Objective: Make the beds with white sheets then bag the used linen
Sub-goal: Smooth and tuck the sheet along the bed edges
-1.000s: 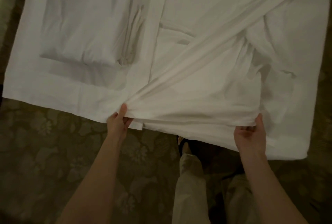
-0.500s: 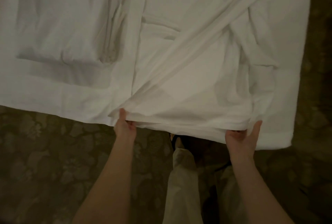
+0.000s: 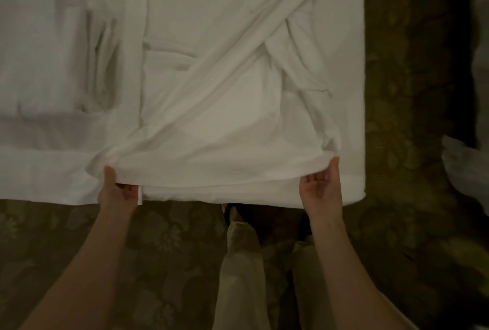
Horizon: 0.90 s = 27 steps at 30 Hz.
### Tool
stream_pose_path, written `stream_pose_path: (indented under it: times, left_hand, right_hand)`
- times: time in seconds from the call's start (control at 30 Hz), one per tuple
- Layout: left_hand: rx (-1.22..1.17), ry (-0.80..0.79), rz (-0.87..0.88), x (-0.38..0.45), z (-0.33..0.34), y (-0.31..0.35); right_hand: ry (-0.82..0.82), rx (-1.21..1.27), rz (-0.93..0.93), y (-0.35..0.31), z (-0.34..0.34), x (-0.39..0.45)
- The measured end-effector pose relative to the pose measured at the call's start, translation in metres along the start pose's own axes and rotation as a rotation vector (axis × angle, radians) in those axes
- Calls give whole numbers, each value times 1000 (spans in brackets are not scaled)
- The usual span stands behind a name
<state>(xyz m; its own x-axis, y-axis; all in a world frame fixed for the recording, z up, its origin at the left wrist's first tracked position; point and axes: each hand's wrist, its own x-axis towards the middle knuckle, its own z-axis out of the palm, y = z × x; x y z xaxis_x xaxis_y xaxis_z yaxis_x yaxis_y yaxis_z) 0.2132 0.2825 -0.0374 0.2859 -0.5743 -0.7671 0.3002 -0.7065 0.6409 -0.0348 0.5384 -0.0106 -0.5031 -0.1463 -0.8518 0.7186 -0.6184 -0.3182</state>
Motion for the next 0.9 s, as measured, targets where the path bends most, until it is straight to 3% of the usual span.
stream_pose_path:
  times: [0.13, 0.3, 0.43, 0.57, 0.67, 0.9]
  left_hand:
    - [8, 11, 21, -12, -5, -9]
    - [36, 48, 23, -35, -22, -29]
    - [56, -66, -44, -27, -20, -31]
    - [141, -226, -246, -25, -11, -43]
    - [243, -280, -336, -42, -6, -72]
    - [168, -133, -140, -27, -9, -50]
  right_hand:
    - [44, 38, -41, -21, -29, -7]
    - [73, 4, 40, -23, -36, -5]
    - [20, -203, 107, -13, -15, 11]
    - [-21, -361, 112, 13, -4, 16]
    - [52, -345, 62, 27, -12, 11]
    - [118, -344, -142, -8, -47, 13]
